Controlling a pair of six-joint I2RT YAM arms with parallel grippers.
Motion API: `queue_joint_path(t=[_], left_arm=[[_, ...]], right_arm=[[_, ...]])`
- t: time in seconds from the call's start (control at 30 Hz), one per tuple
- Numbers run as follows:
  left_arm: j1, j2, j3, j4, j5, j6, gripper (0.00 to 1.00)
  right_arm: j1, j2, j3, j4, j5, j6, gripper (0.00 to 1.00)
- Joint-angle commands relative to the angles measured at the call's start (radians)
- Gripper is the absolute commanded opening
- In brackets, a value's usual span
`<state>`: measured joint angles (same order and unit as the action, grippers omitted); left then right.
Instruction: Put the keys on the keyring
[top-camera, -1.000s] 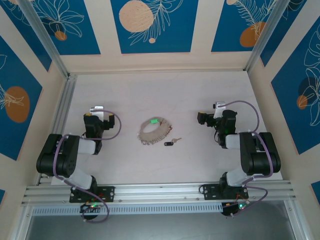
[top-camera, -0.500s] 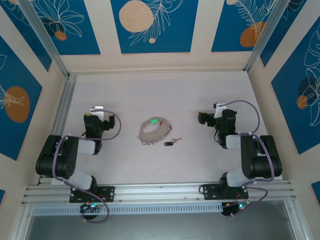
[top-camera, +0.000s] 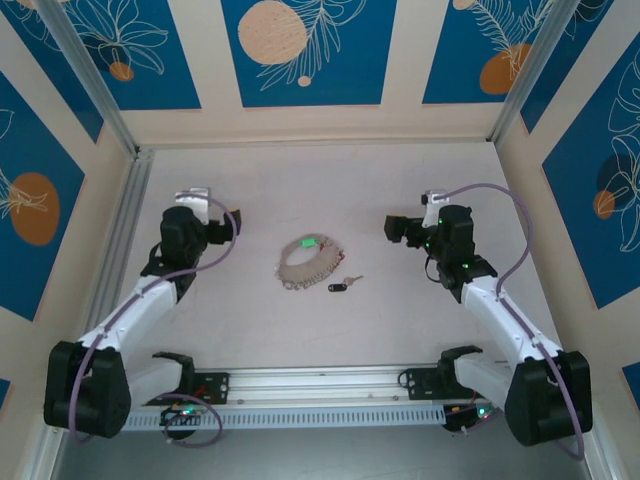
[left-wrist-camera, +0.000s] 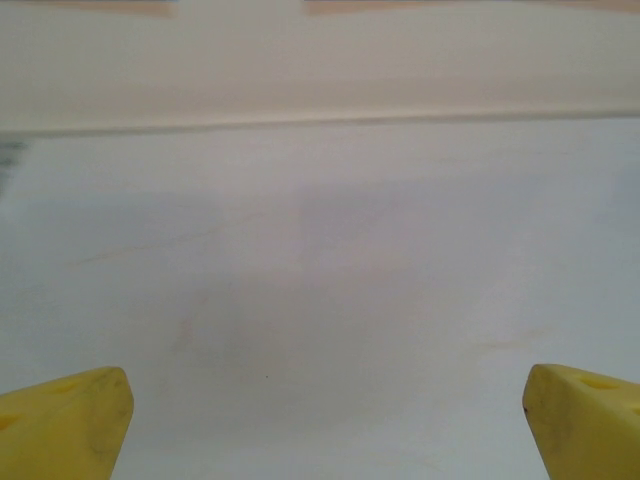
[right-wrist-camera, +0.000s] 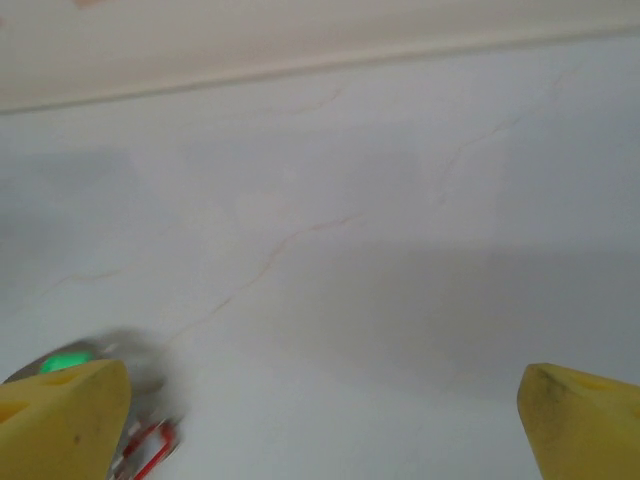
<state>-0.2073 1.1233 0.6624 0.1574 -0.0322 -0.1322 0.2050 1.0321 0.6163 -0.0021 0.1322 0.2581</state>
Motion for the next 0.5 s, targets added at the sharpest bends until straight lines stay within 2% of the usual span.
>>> queue_joint_path(t=[0.0, 0.1, 0.27, 0.37, 0.47], left_arm=[[-0.049, 0.028, 0.138, -0.3, 0.236, -0.126, 1.0], [-0.072, 0.073, 0.196, -0.359, 0.318, -0.192, 1.0], [-0.1, 0.12, 0.203, -0.333, 0.45, -0.298, 1.0], [-0.146, 0.135, 0.231, -0.426, 0.437, -0.266, 1.0], [-0.217, 0.152, 0.257, -0.527, 0.363, -0.221, 0.91]], right_arm=[[0.079, 0.013, 0.024, -0.211, -0.087, 0.081, 0.99], [0.139, 0.063, 0.044, -0.204, -0.13, 0.078, 0.99], [0.198, 0.182, 0.104, -0.222, -0.257, 0.062, 0.99], [0.23, 0.191, 0.092, -0.233, -0.269, 0.088, 0.98], [0.24, 0.193, 0.051, -0.191, -0.302, 0.131, 0.93]])
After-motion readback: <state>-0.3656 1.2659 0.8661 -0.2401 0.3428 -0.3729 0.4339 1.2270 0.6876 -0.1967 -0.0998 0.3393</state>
